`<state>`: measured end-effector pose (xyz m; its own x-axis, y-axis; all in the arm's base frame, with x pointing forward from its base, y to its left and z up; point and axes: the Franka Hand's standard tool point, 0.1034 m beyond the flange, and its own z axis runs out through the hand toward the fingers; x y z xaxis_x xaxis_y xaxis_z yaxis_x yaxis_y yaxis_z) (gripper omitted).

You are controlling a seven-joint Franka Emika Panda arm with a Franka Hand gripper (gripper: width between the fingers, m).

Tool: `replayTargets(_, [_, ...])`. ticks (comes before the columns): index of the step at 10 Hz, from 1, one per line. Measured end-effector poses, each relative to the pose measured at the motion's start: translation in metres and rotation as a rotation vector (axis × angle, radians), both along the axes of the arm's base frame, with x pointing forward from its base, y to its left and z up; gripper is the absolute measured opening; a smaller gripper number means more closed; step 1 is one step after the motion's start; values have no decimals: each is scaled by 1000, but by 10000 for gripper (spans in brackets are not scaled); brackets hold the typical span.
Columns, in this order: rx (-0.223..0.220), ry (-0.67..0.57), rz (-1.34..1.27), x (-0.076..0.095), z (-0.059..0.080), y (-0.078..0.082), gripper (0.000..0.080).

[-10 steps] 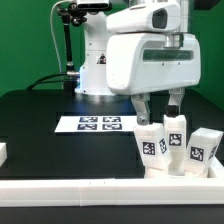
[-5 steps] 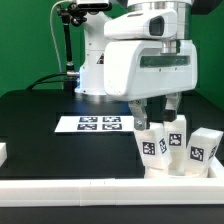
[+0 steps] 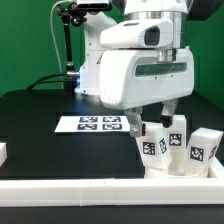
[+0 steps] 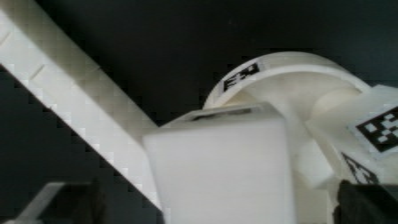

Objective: Assemble stool

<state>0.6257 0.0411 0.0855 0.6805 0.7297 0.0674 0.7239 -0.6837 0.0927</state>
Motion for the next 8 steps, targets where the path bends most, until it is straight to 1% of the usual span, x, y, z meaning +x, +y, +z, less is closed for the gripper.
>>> replayTargets(3, [-1,5,-5,-1,-3,0,649])
replayTargets(4, [-1,5,-5,-1,-4,0,528])
replayTargets(5, [-1,5,-5,-1,-3,0,389])
replayTargets(6, [0,3,-5,0,-3,0,341])
replayTargets(8, [1,-1,-22,1,-3,-2,341])
